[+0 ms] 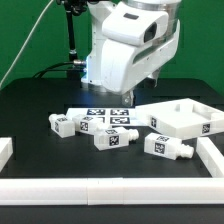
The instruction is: Assemble one leg
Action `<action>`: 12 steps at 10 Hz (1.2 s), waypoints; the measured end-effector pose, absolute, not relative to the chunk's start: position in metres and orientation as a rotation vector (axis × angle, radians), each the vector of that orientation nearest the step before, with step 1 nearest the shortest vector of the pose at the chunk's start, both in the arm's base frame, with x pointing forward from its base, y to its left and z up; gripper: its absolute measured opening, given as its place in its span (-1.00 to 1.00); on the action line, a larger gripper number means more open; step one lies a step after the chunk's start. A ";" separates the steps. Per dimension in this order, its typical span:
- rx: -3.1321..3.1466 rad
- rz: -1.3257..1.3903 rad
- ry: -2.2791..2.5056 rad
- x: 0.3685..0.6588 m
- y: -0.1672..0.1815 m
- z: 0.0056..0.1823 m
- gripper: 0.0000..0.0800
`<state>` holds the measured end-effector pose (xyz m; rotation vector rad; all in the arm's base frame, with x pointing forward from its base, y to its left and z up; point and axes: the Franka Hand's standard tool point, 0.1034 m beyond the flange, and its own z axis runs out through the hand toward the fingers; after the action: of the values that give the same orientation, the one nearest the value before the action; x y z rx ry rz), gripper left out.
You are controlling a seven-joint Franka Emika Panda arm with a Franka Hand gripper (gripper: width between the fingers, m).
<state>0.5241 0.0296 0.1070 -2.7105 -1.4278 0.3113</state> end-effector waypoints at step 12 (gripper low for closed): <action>-2.726 -0.078 -1.540 0.507 0.061 0.029 0.62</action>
Offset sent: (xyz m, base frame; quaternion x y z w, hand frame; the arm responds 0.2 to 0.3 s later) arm -0.0079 0.0305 -0.0392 -0.0995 0.1097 -0.0171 0.9888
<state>0.5073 0.0614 0.0288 -2.7263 -1.5400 -0.0775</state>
